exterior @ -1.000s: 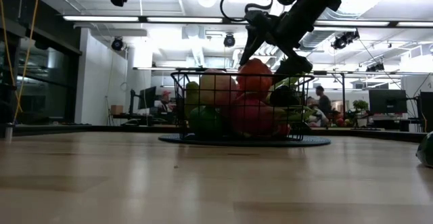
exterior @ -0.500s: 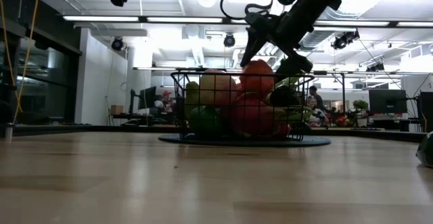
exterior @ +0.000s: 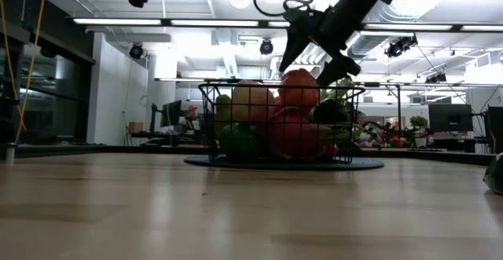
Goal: Build produce basket
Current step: Put the pumpkin into the wire basket, then put the watermelon into the wire basket
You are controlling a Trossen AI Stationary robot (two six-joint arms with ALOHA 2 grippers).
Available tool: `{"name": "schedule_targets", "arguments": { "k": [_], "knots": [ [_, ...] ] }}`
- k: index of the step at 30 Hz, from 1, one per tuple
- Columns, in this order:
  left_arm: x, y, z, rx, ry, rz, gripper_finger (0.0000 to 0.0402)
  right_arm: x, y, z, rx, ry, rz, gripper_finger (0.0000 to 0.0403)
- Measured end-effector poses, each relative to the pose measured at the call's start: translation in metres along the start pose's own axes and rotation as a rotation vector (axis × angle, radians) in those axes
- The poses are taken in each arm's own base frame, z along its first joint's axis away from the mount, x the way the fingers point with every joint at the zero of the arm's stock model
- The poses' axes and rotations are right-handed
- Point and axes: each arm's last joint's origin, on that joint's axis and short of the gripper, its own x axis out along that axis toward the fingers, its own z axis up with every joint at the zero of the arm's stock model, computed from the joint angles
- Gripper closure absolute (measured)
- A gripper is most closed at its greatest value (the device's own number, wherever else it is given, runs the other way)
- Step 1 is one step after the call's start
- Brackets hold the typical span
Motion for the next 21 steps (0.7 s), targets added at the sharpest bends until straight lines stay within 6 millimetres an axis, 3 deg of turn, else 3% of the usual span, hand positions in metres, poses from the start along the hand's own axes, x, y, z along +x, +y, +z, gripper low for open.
{"name": "schedule_targets", "arguments": {
  "k": [10, 14, 21],
  "knots": [
    [0.000, 0.000, 0.000, 0.001, 0.000, 0.000, 0.0004, -0.031, 0.013, 0.024, -0.316, 0.047, -0.032, 0.0004],
    [0.000, 0.000, 0.000, -0.001, 0.000, 0.000, 0.0004, -0.038, 0.012, 0.025, -0.517, 0.098, -0.053, 0.0004],
    [0.000, 0.001, 0.000, 0.001, -0.006, 0.026, 0.0004, -0.049, 0.005, 0.019, -0.586, 0.165, -0.071, 0.0004]
  ]
}}
